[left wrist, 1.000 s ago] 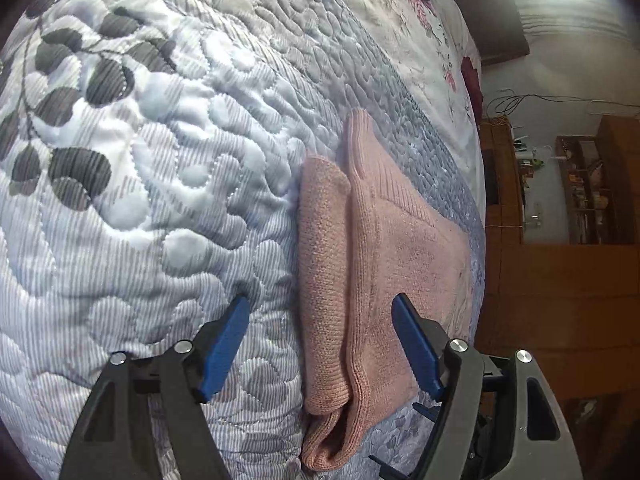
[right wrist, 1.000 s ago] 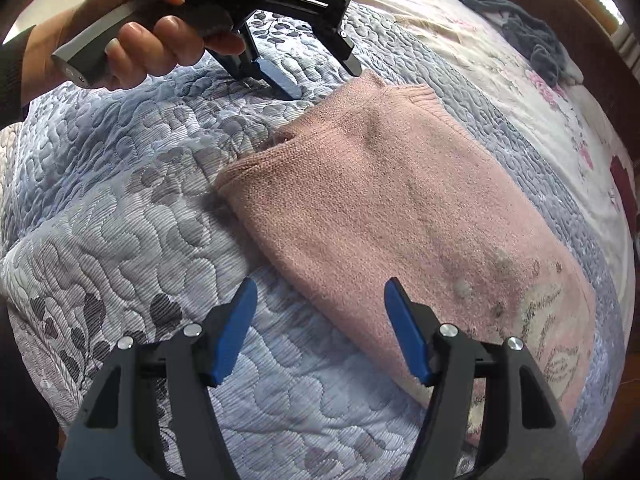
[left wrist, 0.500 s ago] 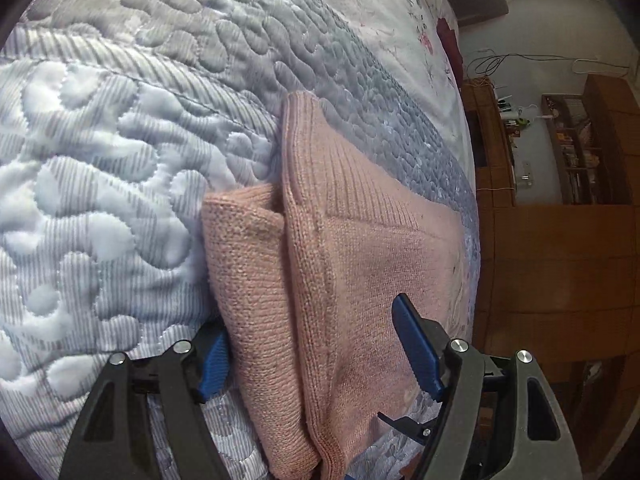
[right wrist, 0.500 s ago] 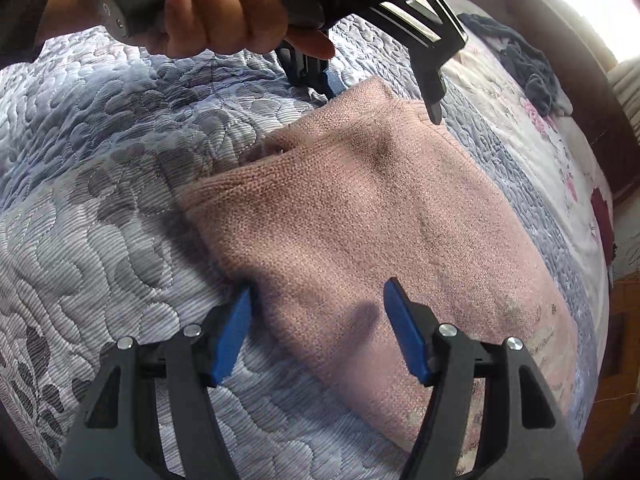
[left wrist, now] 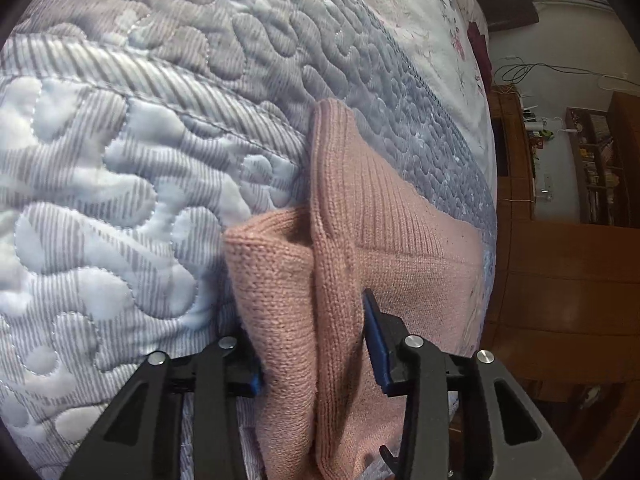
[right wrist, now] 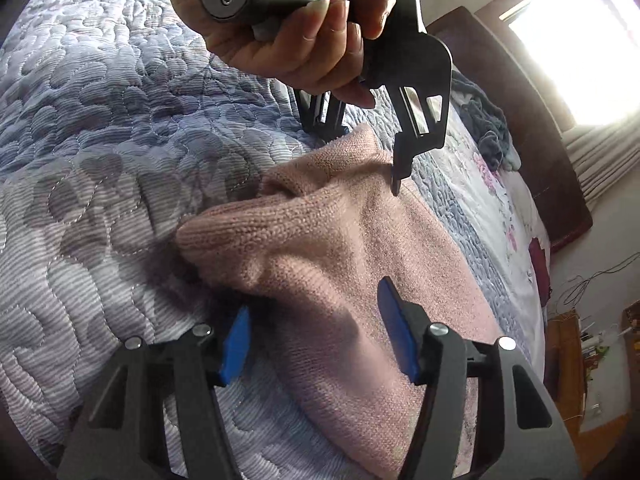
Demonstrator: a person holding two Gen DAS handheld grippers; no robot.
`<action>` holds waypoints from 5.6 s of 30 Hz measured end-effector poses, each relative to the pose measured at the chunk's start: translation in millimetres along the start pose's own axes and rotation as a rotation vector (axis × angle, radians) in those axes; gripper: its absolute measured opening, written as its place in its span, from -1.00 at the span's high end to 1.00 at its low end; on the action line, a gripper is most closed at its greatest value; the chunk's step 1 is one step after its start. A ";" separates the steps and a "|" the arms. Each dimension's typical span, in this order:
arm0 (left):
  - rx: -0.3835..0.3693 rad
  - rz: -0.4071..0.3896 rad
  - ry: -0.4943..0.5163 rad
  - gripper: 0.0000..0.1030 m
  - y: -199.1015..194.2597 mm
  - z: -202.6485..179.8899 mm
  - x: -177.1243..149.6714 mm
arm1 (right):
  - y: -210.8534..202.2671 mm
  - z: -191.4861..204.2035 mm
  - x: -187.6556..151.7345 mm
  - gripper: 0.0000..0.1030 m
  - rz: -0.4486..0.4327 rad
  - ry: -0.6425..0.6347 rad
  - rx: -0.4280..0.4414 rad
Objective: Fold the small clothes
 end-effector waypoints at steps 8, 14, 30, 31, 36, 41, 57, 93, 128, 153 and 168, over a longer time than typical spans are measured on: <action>0.011 -0.034 0.006 0.53 -17.2 -17.8 -5.5 | -14.2 5.2 0.0 0.54 -0.021 0.075 0.054; 0.068 -0.022 0.018 0.53 -15.5 -27.3 -4.5 | -33.9 10.2 -8.7 -0.03 -0.042 0.035 0.065; 0.069 -0.005 -0.032 0.52 -7.9 -13.0 -1.0 | -13.4 17.7 21.5 0.47 -0.029 -0.008 -0.001; 0.069 -0.006 -0.034 0.52 -9.0 -14.5 -1.3 | -15.6 15.0 21.5 0.53 -0.030 0.010 0.010; 0.086 -0.017 -0.044 0.54 -17.6 -29.4 -5.7 | -39.7 -4.4 19.3 0.80 -0.063 0.085 0.039; 0.113 -0.035 -0.028 0.55 -34.3 -65.7 -11.8 | -71.0 -48.6 17.4 0.81 -0.106 0.213 0.071; 0.298 -0.097 0.051 0.56 -54.2 -211.9 -35.9 | -138.3 -171.0 -48.2 0.83 -0.235 0.679 0.287; 0.742 0.010 0.202 0.56 180.5 -351.0 -31.9 | -59.2 -249.4 -271.1 0.83 -0.248 1.281 0.556; 0.951 -0.295 0.231 0.55 259.0 -381.7 -59.8 | -14.1 -240.8 -342.5 0.83 -0.045 1.378 0.778; 0.124 -0.238 0.420 -0.39 123.7 -306.8 -156.4 | 52.9 -369.1 -346.7 -0.35 -0.146 1.471 1.024; -0.340 -0.197 0.269 -0.05 99.0 -282.7 -87.1 | 98.3 -414.3 -268.9 0.32 -0.067 1.236 0.966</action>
Point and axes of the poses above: each gripper's, at about its wrist camera, not at the fingertips, and y roughly the way its jaws point, z to its left, x to its top, the point moved 6 cm from there along y, roughly the way its jaws point, and after that the axes turned 10 degrees about z, right-handed, at the moved point
